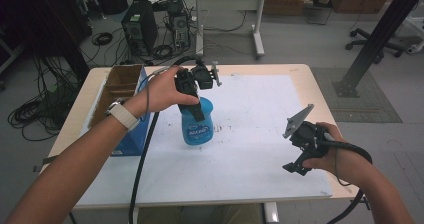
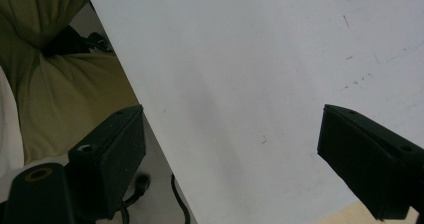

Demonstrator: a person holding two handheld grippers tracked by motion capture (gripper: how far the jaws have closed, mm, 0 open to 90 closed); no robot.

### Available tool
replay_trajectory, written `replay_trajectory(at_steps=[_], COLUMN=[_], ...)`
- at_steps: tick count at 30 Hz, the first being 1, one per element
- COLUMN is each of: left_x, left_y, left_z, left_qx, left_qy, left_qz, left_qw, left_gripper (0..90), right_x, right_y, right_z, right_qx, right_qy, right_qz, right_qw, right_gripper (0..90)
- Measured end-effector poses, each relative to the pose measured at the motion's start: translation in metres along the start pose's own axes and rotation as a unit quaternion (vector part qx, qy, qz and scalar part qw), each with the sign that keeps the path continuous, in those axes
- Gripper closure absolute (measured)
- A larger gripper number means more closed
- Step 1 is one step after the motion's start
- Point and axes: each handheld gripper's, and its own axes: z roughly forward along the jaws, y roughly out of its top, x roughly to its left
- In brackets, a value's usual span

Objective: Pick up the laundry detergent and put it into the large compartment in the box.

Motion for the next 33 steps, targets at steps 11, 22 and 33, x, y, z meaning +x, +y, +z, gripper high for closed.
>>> replay_trajectory(at_steps=[11,22,33], left_x=[-0.001,-0.003,-0.004], left_y=[-0.006,-0.009,-0.012], left_z=[-0.017,-0.034,-0.051], left_qx=[-0.005,-0.005,-0.014], left_qy=[0.013,0.026,0.039], left_qz=[-0.03,-0.065,-0.109], left_qw=[0.9995,0.9975,0.9932], left_gripper=[37.4,37.4,37.4], right_x=[0.001,0.001,0.0], right_y=[0.002,0.002,0.003], right_z=[0.001,0.0,0.0], right_qx=[-0.004,-0.008,-0.011], right_qy=[0.0,0.0,-0.002], right_qz=[-0.006,-0.007,-0.008], right_qw=[1.0,0.9999,0.9999], right_gripper=[12.3,12.3,12.3])
